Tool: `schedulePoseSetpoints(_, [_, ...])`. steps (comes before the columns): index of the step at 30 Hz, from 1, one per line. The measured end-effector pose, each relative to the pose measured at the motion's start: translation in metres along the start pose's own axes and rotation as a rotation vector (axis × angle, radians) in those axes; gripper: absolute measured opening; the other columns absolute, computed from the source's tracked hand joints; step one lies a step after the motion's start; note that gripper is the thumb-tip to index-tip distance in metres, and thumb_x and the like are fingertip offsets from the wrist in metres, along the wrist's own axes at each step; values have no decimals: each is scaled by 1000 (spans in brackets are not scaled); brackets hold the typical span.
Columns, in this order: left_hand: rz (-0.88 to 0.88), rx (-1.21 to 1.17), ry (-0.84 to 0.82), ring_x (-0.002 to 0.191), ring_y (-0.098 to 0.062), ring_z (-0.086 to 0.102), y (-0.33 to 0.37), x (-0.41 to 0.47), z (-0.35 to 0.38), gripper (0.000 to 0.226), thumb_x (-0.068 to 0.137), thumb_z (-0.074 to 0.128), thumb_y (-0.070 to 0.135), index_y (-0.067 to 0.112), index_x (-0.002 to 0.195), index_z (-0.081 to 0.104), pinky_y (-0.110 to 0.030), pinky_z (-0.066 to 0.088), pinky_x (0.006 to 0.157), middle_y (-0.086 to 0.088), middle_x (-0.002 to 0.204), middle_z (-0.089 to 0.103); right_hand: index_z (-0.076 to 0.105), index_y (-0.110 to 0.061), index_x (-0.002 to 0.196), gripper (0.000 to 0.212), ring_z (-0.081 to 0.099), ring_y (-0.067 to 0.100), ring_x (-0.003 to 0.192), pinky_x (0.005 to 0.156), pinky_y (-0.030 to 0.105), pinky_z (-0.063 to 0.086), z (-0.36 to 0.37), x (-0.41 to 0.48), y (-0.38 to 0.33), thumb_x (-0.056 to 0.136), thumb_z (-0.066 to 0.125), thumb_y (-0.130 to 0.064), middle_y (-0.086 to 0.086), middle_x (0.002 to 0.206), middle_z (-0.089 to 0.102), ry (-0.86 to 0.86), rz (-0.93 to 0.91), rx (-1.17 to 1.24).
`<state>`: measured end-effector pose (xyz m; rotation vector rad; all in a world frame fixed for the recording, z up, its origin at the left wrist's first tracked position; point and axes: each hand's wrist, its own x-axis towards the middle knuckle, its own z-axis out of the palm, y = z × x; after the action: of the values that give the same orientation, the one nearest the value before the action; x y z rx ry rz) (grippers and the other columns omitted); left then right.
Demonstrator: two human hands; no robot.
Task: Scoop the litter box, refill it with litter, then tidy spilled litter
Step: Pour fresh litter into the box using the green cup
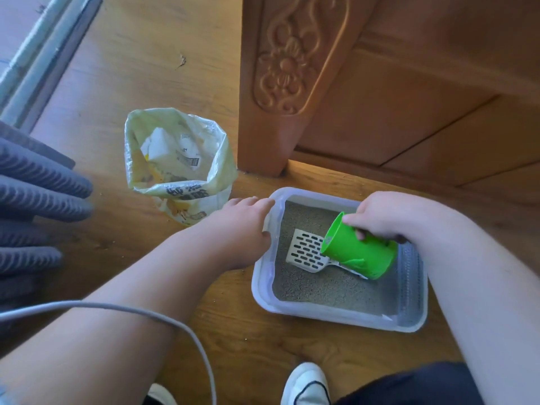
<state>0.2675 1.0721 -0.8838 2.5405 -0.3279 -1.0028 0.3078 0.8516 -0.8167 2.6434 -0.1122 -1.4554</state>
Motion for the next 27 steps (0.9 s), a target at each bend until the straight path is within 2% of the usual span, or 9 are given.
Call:
schedulePoseSetpoints(4, [-5, -7, 8, 141, -28, 32, 1, -8, -8, 63, 97, 44, 28, 26, 155, 19, -41, 33, 113, -1, 156, 33, 70, -19, 79, 50, 48, 15, 54, 52, 26, 34, 0, 11, -10, 104, 38, -47, 1, 66, 55, 7, -19, -6])
schedulePoseSetpoints(8, [-15, -33, 13, 139, -26, 35, -1, -10, -11, 61, 98, 45, 28, 26, 154, 21, -41, 35, 111, -1, 155, 34, 69, -21, 73, 51, 50, 16, 56, 52, 25, 33, 1, 21, -15, 104, 39, -48, 1, 67, 57, 13, -29, -6])
schedulePoseSetpoints(12, [-27, -27, 28, 133, -27, 42, -4, -10, -12, 50, 98, 44, 29, 23, 146, 32, -39, 38, 105, -4, 147, 42, 70, -21, 75, 51, 48, 15, 53, 51, 26, 33, 0, 24, -17, 105, 38, -47, 1, 64, 55, -6, -22, -9])
schedulePoseSetpoints(21, [-28, -16, 14, 128, -28, 44, 2, -3, -10, 49, 98, 44, 33, 23, 145, 33, -41, 43, 101, -5, 142, 47, 70, -20, 73, 52, 50, 16, 55, 52, 26, 32, 0, 32, -10, 105, 39, -46, 2, 64, 58, 53, -1, 15])
schedulePoseSetpoints(24, [-7, -21, -14, 129, -29, 42, 13, 2, -8, 53, 97, 43, 30, 23, 148, 29, -41, 43, 99, -6, 142, 45, 69, -20, 72, 51, 48, 15, 51, 50, 26, 32, -1, 26, 8, 105, 39, -45, 2, 62, 56, 46, 57, -12])
schedulePoseSetpoints(27, [11, -20, -8, 129, -30, 42, 22, 7, -7, 53, 97, 44, 28, 21, 148, 30, -42, 42, 100, -7, 143, 45, 67, -23, 70, 50, 54, 15, 61, 53, 25, 34, -1, 20, 32, 104, 39, -47, 3, 74, 63, 23, 122, -28])
